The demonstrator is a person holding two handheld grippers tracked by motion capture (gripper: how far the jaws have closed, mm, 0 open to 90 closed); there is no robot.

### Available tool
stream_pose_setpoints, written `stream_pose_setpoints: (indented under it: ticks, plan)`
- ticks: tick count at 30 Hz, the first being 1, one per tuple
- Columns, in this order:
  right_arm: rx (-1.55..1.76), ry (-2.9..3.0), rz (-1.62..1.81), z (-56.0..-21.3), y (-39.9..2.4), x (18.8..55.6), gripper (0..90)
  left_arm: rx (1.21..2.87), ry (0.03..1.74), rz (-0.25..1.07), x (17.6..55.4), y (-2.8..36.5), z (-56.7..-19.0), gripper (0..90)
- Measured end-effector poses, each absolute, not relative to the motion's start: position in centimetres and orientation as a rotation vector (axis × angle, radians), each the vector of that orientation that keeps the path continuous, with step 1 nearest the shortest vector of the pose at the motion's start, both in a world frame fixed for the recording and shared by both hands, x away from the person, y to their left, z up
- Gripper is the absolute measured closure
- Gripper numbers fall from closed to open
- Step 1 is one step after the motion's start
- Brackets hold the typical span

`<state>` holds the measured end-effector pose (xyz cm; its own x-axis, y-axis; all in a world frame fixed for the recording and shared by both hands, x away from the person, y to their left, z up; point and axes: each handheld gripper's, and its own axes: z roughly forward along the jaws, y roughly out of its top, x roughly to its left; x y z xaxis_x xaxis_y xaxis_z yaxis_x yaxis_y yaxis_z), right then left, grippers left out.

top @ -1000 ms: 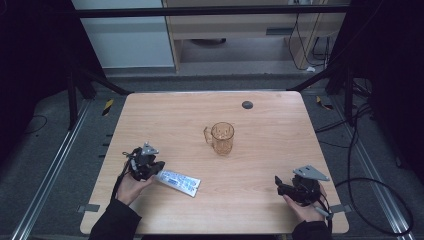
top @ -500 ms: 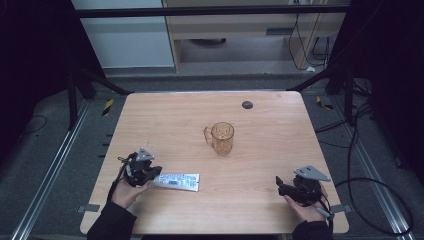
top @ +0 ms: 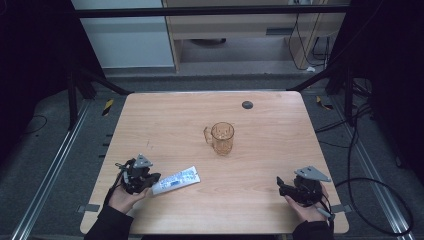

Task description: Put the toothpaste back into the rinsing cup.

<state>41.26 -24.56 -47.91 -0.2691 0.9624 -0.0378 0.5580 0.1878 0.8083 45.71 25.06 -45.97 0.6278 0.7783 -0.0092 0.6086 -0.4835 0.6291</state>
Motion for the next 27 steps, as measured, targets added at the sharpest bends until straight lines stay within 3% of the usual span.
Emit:
stream_pose_setpoints:
  ticks: [16, 22, 27]
  plan:
    - [1.426, 1.905, 0.938, -47.9, -24.7, 41.1, 21.2, 2.273, 1.070, 0.345, 43.9, 24.8, -46.3, 88.8]
    - [1.427, 1.902, 0.939, -47.9, -24.9, 41.1, 21.2, 2.234, 1.096, 0.391, 44.1, 25.3, -44.8, 86.2]
    - [1.429, 1.901, 0.939, -47.9, -24.9, 41.1, 21.0, 2.220, 1.079, 0.406, 44.5, 25.0, -43.3, 79.0]
